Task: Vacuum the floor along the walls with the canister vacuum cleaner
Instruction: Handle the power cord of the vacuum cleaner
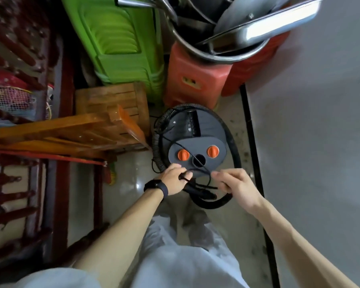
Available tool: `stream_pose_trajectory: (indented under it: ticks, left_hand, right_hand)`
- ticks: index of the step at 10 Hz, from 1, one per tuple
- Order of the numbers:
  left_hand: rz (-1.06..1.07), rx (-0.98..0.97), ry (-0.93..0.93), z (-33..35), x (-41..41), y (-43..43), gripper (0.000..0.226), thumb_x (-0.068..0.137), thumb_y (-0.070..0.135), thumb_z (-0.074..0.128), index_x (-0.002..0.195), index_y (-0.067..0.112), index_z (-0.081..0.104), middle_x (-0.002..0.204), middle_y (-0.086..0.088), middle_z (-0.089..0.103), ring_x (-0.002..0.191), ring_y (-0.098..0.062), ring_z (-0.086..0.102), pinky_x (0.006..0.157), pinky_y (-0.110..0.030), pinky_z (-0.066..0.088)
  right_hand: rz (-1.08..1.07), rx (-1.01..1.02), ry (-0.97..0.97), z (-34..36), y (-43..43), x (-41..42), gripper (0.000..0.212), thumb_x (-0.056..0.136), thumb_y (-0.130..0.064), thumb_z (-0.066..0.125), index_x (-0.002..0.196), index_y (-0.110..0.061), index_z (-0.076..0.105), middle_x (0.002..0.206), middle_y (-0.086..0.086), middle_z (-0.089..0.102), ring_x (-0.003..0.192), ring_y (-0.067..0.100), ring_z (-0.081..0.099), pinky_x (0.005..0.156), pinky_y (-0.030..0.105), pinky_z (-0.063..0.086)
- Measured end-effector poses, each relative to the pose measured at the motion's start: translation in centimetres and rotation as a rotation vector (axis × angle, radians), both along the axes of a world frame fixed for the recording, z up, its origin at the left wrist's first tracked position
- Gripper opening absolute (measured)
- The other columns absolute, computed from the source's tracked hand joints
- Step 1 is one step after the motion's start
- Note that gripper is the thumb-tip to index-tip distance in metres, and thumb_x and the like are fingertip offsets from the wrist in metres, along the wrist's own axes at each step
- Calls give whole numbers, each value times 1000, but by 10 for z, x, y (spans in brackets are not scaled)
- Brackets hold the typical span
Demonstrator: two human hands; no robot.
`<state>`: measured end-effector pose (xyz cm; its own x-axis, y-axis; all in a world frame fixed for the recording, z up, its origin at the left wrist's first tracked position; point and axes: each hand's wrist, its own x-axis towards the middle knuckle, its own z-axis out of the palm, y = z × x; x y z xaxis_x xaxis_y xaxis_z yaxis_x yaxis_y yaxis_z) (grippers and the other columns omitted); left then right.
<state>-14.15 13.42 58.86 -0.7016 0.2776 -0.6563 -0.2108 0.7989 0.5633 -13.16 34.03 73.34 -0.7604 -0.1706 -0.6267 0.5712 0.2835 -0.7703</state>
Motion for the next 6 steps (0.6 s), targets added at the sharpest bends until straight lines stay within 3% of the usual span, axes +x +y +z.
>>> stream_pose_trajectory:
  ticks: [1,2,3,4,5,6]
  left_hand:
    - [117,-66,102,36,7,-16,43,99,58,34,73,31,55,82,3,53,91,-30,59,76,-39,49]
    - [166,-139,52,72,13,-43,50,101,50,43,71,14,60,68,-6,55,67,-26,55,56,-33,36]
    - [569,100,-112,117,21,-65,51,101,40,51,57,15,41,52,-1,36,41,-14,35,42,-26,23]
    - [1032,359,-195,156,30,-81,55,101,40,48,53,20,33,46,2,28,32,-10,22,34,-17,15]
    - [1128,462,-219,192,42,-92,53,104,42,41,57,17,32,45,1,30,28,-6,19,29,-14,14]
    - [1106,541,-223,225,62,-101,53,104,43,40,59,16,32,49,-2,31,29,-6,19,27,-16,13]
  right_hand:
    - [-345,50,-23,-17,21,-14,40,100,-27,62,73,1,63,75,23,57,72,22,54,74,36,46]
    - [-342,87,-132,-45,16,-19,22,102,-24,62,93,-8,73,82,17,71,79,23,65,70,33,53]
    - [-14,32,-373,-62,-19,-12,25,105,-13,49,97,-8,72,73,3,75,75,22,65,60,26,41]
    - [526,110,-441,-80,-64,6,25,106,-17,49,114,-7,71,106,8,78,104,23,67,71,28,49]
    - [924,278,-189,-102,-107,39,49,106,-13,51,153,-6,40,154,11,48,133,28,51,108,37,44]
    - [76,-63,-494,-105,-153,41,44,106,-23,49,148,-8,44,140,14,56,92,15,56,87,30,51]
